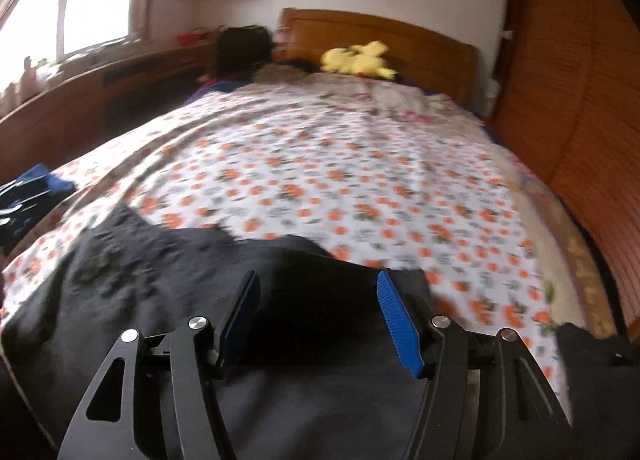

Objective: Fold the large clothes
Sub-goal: 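Lower the hem onto the jacket and open both tools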

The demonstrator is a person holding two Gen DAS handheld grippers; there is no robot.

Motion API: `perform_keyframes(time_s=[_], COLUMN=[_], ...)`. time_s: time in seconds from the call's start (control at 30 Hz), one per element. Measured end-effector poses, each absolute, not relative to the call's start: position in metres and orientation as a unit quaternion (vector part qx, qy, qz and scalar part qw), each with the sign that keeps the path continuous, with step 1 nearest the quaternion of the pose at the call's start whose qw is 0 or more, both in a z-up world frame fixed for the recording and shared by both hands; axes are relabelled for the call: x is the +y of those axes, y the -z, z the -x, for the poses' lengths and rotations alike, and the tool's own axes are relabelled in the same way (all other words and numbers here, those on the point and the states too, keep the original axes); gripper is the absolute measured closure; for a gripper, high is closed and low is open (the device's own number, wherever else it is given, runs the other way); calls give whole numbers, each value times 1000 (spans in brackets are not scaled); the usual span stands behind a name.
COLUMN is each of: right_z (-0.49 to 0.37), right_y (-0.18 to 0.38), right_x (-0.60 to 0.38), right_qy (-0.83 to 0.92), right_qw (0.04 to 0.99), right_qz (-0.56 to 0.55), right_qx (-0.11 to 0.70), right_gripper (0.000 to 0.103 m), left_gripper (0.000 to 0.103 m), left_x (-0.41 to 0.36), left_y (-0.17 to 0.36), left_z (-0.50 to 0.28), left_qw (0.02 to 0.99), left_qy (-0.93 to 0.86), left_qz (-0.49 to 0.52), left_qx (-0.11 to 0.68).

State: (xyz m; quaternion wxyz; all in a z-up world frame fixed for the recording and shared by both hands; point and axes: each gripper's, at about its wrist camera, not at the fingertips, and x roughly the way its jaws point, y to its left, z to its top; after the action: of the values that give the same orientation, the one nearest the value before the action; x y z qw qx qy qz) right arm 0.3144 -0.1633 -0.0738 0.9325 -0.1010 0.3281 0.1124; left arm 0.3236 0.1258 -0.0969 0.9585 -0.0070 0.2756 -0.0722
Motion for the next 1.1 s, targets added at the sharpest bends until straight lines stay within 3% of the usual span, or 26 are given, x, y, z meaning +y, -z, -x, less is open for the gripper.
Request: perform_keyframes(time_s=[0.3,0.33,0.43,0.63,0.97,1.0,1.07,1.1], right_z=[-340,-344,-355,-380,-415,-412,-405,-400], right_y=[117,121,130,132,157,154,146,140], right_x=[-105,-104,-104,-103,-96,-97,-99,-101], right_qy=[-134,-132,-123,-108,-94,-95,-95,-100], right_qw=[901,899,893,901,890,892,897,900], right_qz=[113,108,109,110,124,120,117,116], right_qx=[397,404,418,404,429,425,416,409], right_gripper=[45,48,80,95,92,89,66,64], left_gripper=[32,32,32,32,32,32,32,32], left_x=[141,144,151,158,151,150,147,147], left_y=[93,93,92,89,89,90,92,93], left_z=[-314,-313,-310,-307,-308,-308,-309,-310], left_qw=[959,960,960,960,960,960,958,958], left_qy=[71,69,67,66,73,74,79,81], left_qz=[22,23,28,33,29,29,31,32], left_qx=[272,272,271,268,269,270,273,274])
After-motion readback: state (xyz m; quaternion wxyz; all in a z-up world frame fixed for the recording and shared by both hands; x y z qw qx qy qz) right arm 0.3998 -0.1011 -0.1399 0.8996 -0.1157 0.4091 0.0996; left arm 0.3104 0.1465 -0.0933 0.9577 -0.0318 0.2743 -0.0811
